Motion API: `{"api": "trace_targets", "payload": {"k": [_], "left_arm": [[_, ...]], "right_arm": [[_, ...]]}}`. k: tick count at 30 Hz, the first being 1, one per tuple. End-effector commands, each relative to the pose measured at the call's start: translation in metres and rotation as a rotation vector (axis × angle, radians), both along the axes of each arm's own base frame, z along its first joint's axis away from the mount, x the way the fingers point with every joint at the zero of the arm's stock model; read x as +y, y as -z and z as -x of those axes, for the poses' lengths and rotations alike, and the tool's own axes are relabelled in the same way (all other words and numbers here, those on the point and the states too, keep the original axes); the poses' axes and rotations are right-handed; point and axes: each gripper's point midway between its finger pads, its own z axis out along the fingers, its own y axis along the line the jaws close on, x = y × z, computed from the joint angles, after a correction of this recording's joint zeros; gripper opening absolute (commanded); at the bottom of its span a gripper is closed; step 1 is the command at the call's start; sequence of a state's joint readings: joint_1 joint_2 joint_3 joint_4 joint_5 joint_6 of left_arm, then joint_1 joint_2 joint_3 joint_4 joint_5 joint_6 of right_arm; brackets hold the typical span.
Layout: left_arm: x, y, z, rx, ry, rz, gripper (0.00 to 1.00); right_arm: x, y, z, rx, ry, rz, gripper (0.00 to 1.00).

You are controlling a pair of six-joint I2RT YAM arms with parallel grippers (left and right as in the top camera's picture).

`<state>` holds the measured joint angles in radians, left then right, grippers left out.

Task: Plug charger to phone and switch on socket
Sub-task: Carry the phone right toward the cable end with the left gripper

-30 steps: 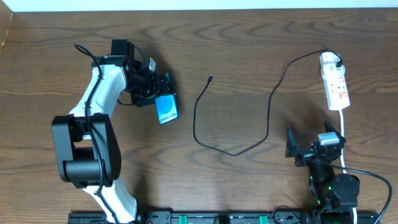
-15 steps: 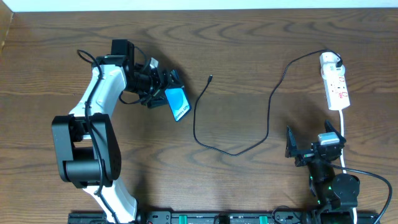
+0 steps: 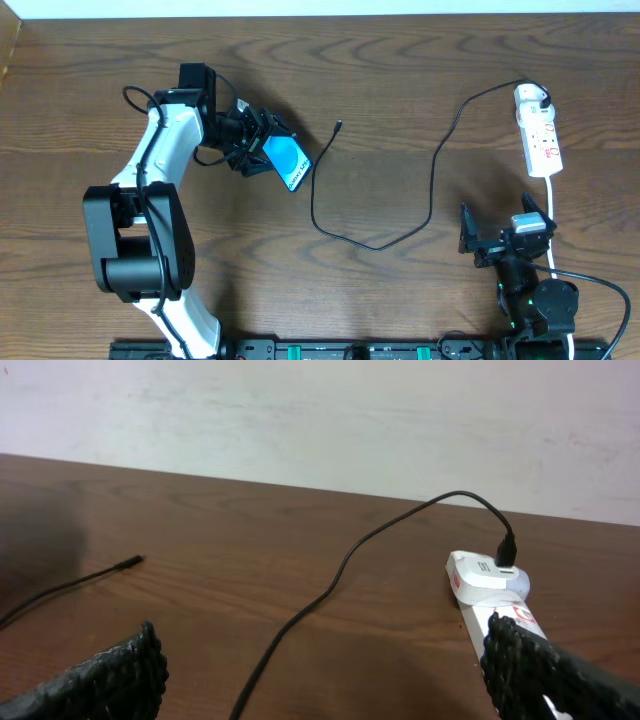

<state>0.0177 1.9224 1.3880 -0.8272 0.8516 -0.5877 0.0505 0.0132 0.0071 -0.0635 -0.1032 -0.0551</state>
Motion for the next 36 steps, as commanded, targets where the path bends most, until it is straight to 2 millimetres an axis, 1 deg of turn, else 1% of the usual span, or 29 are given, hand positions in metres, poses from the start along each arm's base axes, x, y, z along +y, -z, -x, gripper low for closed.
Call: {"api": "trace_targets", "payload": {"k": [1,11,17,19,22,30,32,36], "left_arm": [[-0.005,-0.018,-0.001,-0.023,-0.007,0.041,0.74],[-0.017,-0.033,0.002,-0.025,0.011,0.152,0.74],[-0.018,-0.034,0.002,-0.024,0.011,0.155,0.74],[-0.018,-0.034,0.002,-0.024,0.011,0.155,0.69],[-0.018,-0.034,0.002,-0.023,0.01,0.156,0.66],[-0.019,-0.035,0.002,0.043,-0.043,0.172,0.66],[-0.021,-0.039,0.002,0.045,-0.04,0.2,0.66],[-0.031,-0.054,0.005,0.063,-0.032,0.306,0.66]], "right_arm": [[-0.002,0.002,0.0,0.007,0.009,-0.013,0.99],[-0.002,0.002,0.0,0.007,0.009,-0.013,0.99],[-0.002,0.002,0.0,0.007,0.009,-0.013,0.99],[-0.002,0.002,0.0,0.007,0.009,-0.013,0.99],[-0.002,0.002,0.0,0.007,0.009,-0.013,0.99],[-0.002,0.002,0.0,0.007,0.009,-0.013,0.99],[-0.002,0.002,0.0,0.007,0.009,-0.013,0.99],[-0.002,0.002,0.0,0.007,0.009,-0.013,0.99]]}}
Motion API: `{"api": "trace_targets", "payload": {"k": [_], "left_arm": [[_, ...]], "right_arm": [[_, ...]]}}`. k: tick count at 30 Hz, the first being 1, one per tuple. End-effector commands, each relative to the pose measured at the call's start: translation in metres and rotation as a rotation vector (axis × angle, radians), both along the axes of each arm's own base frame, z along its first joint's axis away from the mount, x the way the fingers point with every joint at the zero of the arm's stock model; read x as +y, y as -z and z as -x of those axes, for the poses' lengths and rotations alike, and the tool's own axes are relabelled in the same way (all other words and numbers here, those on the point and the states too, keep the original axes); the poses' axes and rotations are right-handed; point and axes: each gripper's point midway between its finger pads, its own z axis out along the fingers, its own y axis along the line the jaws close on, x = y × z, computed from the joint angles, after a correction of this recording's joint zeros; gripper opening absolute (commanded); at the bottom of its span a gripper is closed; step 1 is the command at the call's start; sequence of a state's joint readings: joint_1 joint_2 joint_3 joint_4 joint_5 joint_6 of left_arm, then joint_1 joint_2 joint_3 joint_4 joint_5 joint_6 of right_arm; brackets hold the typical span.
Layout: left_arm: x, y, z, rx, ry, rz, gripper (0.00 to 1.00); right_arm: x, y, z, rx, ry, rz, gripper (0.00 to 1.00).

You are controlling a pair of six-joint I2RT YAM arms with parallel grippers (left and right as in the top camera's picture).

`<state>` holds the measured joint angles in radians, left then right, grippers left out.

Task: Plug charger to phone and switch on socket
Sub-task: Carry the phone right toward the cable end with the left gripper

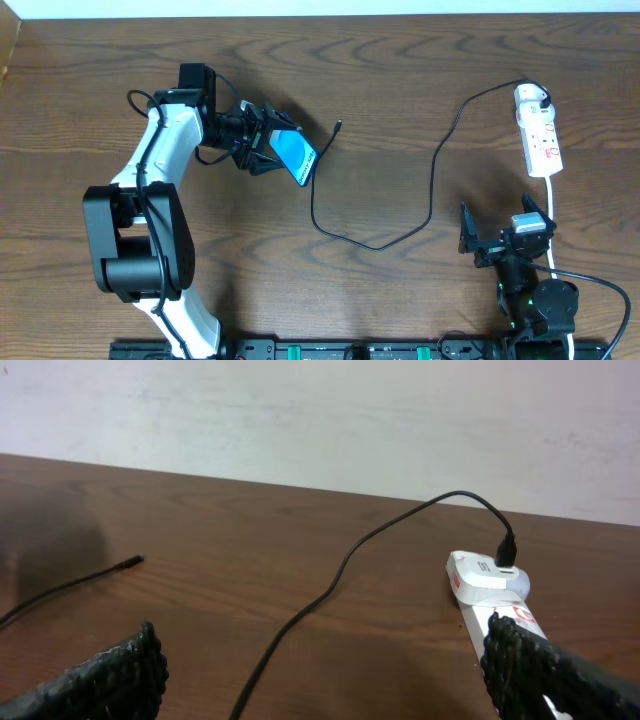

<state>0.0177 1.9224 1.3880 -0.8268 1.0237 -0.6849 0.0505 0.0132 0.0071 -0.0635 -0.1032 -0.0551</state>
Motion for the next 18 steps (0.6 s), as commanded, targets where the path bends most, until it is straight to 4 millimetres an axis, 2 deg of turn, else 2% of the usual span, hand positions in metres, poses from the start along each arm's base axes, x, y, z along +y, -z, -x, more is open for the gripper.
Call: {"api": "trace_targets", "payload": {"k": [1,18], "left_arm": [[-0.013,-0.034,0.003,-0.001,-0.001,0.143,0.66],[-0.022,-0.055,0.005,0.194,-0.079,0.292,0.66]], "right_arm": [[-0.002,0.002,0.0,0.007,0.009,-0.013,0.99],[-0.002,0.002,0.0,0.007,0.009,-0.013,0.99]]}}
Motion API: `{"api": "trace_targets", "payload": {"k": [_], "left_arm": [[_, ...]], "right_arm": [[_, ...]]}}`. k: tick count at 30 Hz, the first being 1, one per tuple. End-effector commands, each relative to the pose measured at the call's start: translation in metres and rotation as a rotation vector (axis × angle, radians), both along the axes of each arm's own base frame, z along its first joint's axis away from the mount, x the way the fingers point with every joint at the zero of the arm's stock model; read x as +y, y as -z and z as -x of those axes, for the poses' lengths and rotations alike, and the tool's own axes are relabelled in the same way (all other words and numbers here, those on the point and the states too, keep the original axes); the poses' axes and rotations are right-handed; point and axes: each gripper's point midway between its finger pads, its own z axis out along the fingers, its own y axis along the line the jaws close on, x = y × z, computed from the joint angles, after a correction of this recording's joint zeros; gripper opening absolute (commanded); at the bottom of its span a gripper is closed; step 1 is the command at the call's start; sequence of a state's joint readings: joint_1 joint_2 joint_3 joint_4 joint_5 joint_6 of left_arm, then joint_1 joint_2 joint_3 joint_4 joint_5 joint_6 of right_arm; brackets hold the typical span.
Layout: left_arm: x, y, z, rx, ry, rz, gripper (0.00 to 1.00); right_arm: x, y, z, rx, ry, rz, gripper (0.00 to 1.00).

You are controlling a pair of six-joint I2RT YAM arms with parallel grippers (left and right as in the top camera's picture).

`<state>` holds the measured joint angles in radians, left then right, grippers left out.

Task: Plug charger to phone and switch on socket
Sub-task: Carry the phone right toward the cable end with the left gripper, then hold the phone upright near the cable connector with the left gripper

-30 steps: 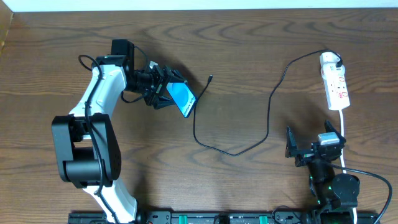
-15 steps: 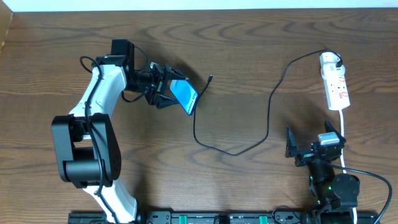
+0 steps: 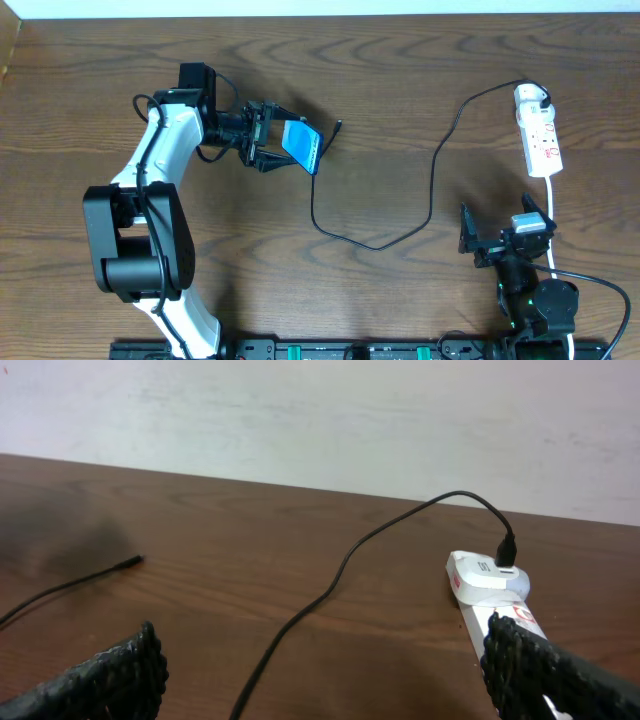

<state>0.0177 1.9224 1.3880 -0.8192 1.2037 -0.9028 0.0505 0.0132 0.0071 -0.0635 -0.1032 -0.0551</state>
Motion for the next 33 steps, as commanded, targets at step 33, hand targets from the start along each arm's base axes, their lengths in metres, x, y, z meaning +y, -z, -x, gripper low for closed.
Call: {"api": "trace_targets", "payload": {"k": [33], "left_arm": [[-0.0098,-0.0385,0.0048,0.046,-0.005,0.161,0.66]], "right_arm": [[-0.0017,0.0017,-0.0002,0.007,0.009,-0.013,0.99]]}}
